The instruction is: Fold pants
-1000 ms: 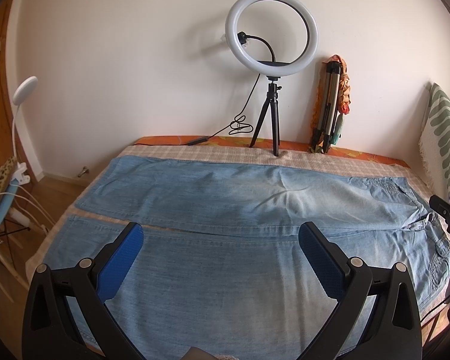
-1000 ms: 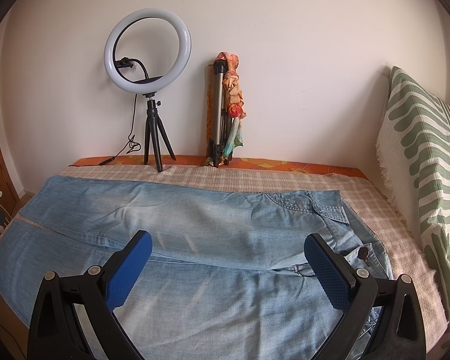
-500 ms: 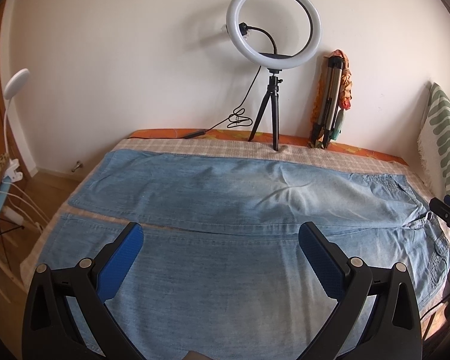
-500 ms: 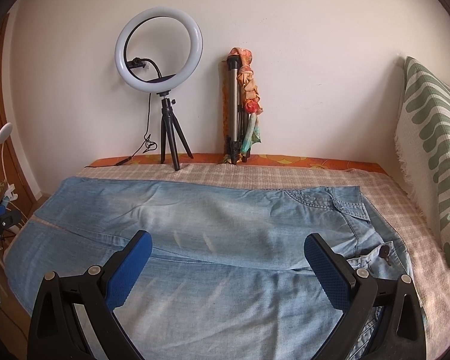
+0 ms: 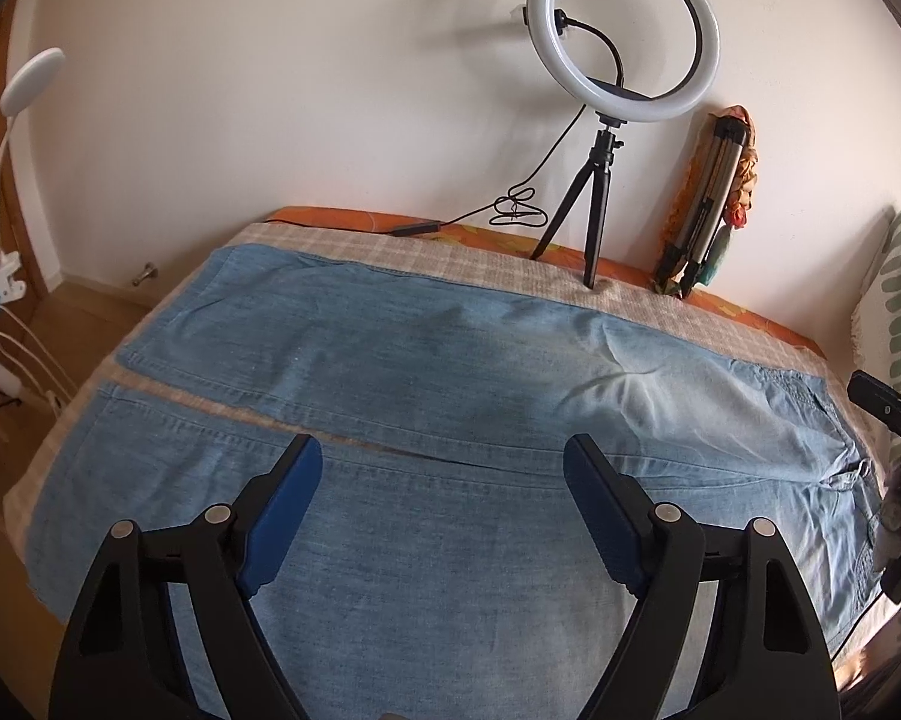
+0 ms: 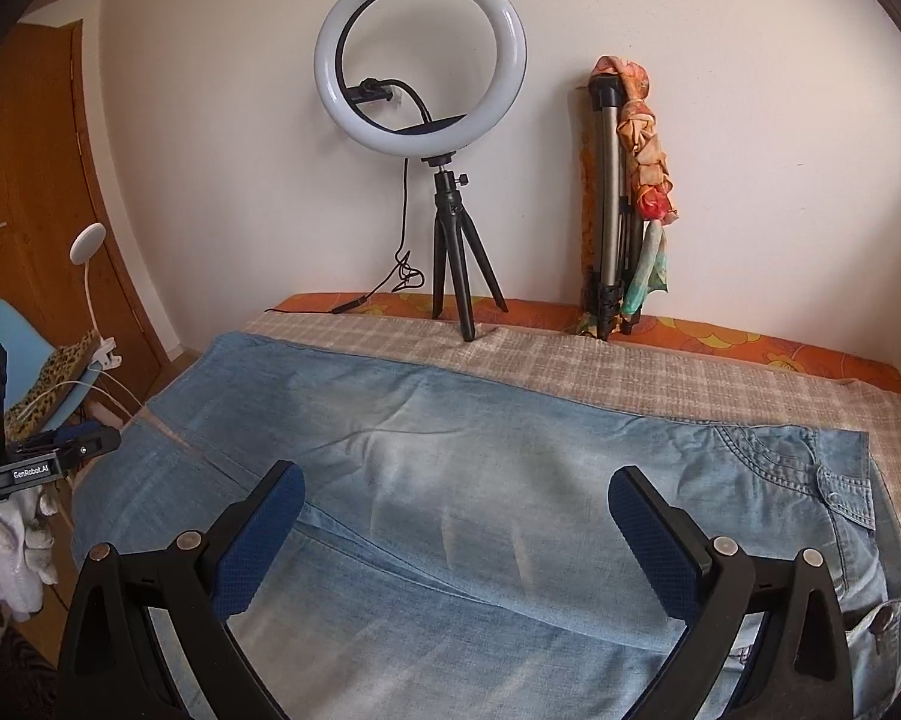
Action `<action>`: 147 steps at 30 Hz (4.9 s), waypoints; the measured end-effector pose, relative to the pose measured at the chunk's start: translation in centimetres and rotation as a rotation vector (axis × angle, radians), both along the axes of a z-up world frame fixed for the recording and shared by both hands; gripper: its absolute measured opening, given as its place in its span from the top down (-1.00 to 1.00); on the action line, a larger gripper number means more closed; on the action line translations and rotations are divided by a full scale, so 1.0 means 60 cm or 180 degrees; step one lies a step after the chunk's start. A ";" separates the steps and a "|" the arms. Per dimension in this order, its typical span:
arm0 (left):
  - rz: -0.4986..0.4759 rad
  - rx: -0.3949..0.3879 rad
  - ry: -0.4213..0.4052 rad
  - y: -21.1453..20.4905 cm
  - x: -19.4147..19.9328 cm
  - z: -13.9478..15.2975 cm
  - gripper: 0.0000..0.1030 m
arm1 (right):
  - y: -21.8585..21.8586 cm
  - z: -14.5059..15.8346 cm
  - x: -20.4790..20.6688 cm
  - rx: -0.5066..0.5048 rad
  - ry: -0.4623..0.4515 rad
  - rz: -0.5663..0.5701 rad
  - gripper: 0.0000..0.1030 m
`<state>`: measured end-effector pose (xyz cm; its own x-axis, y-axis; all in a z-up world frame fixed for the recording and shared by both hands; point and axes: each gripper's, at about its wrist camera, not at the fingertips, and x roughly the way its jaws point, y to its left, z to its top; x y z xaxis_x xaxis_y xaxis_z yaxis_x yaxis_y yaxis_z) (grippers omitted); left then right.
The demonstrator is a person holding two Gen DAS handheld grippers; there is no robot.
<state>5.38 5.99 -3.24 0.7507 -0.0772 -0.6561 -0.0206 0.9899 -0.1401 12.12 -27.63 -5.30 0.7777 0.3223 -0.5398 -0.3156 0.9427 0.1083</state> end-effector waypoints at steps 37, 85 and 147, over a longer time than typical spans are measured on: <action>0.0257 -0.0047 0.0292 0.049 0.085 -0.052 -0.28 | 0.127 -0.118 0.313 -0.1151 0.0609 0.0800 0.91; 0.0689 0.0186 0.1311 0.064 0.318 -0.137 -0.29 | 0.157 -0.177 -0.113 -0.0441 0.0721 0.1104 0.93; 0.0754 0.1573 0.1022 0.235 0.142 -0.157 0.03 | 0.172 -0.151 -0.133 -0.0843 0.0364 0.1067 0.93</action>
